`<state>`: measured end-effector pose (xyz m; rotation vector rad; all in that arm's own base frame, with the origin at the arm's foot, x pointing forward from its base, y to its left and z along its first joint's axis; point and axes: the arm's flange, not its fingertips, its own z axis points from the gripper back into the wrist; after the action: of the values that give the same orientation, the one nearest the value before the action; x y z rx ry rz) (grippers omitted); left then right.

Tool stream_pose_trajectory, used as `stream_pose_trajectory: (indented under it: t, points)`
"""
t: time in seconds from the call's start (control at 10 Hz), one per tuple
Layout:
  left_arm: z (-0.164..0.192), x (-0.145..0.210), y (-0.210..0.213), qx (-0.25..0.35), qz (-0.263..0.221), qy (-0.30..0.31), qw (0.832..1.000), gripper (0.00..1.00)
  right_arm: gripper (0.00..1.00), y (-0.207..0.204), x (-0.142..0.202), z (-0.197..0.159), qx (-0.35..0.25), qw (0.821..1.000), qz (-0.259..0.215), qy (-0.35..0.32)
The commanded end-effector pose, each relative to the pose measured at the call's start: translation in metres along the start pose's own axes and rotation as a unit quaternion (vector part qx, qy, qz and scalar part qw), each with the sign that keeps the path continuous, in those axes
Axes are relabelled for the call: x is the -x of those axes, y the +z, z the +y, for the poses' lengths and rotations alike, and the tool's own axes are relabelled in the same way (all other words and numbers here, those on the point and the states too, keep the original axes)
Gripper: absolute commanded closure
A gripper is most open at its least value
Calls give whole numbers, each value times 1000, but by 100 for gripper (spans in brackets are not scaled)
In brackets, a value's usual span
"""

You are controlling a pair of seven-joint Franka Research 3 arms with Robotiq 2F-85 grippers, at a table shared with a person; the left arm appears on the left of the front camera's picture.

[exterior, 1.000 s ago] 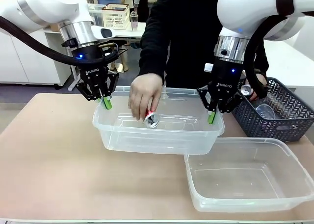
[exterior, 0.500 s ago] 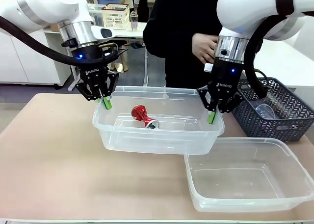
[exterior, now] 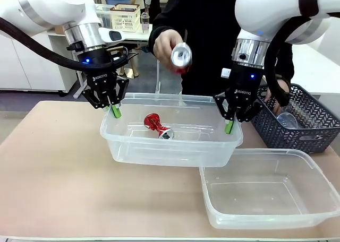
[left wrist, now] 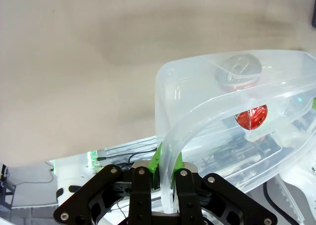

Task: Sort the waste into each basket.
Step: Offer the picked Organizing box to the human.

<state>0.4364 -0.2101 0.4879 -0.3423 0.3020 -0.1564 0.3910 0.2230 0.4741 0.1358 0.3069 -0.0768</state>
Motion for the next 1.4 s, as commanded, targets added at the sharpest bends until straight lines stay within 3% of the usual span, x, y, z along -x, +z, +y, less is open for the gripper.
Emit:
stream_pose_trajectory:
  t: [0.0, 1.3]
  points:
    - [-1, 3, 7, 4, -1, -9, 1000, 94, 95, 1, -2, -2, 1, 1000, 3, -2]
    - [-1, 3, 7, 4, -1, -9, 1000, 94, 95, 1, -2, -2, 1, 1000, 3, -2]
